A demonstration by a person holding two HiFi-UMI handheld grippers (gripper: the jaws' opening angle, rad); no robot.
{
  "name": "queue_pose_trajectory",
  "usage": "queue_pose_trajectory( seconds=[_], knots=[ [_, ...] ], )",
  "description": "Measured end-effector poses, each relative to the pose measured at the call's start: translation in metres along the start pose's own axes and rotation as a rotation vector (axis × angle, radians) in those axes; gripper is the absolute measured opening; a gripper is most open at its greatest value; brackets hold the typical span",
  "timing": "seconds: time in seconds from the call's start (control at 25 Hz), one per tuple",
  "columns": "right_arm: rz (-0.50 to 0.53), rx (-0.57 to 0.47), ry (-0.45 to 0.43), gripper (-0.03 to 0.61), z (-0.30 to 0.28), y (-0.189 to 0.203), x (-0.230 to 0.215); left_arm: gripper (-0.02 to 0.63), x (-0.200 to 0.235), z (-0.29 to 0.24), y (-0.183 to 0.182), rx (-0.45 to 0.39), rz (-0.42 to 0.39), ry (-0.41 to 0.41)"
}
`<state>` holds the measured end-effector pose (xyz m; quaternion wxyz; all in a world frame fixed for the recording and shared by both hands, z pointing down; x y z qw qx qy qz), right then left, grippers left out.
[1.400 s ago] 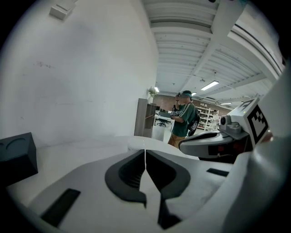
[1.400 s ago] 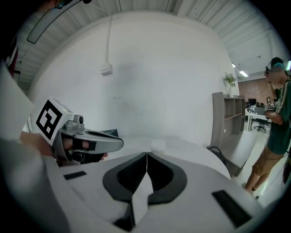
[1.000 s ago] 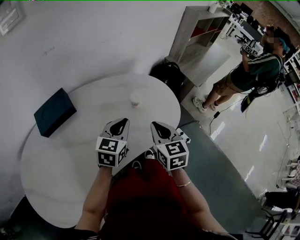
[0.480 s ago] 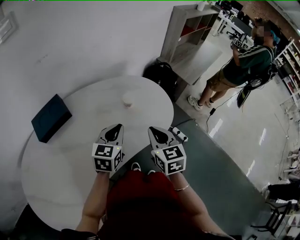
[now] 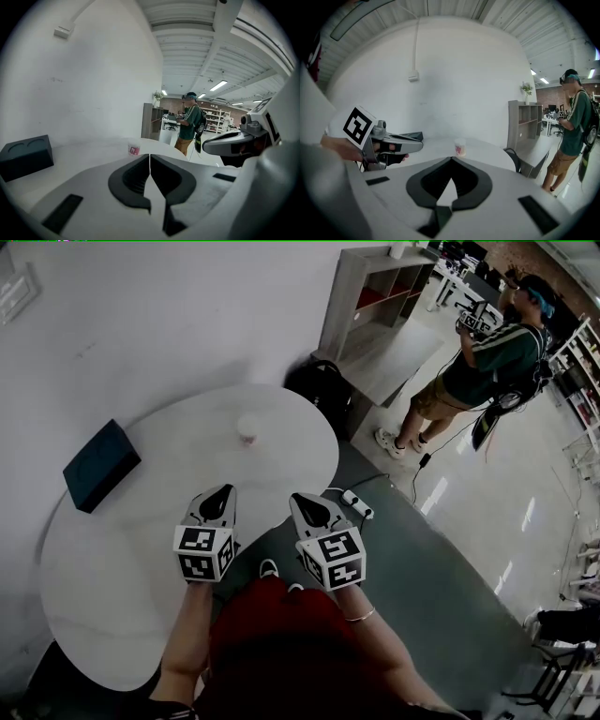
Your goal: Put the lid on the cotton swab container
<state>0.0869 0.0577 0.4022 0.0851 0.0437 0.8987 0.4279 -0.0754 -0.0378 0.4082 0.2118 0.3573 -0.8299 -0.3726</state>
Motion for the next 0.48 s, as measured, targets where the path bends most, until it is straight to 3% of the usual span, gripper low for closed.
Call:
queue_pose_trajectory(
  seconds=[0.48],
  knots=[
    [0.014, -0.030, -0.027, 0.014, 0.044, 0.026, 0.009, 0.025, -0.035, 0.035, 0.019, -0.013, 0.006, -0.035]
  ],
)
Point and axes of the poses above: the fingertips, and each gripper's own axes: z backward along the fingers, x to its left, y out of its underside, the point moved 7 cm from there along z, backward along the fingers, and after that the axes turned 14 degrees about x, right-handed, at the moved point
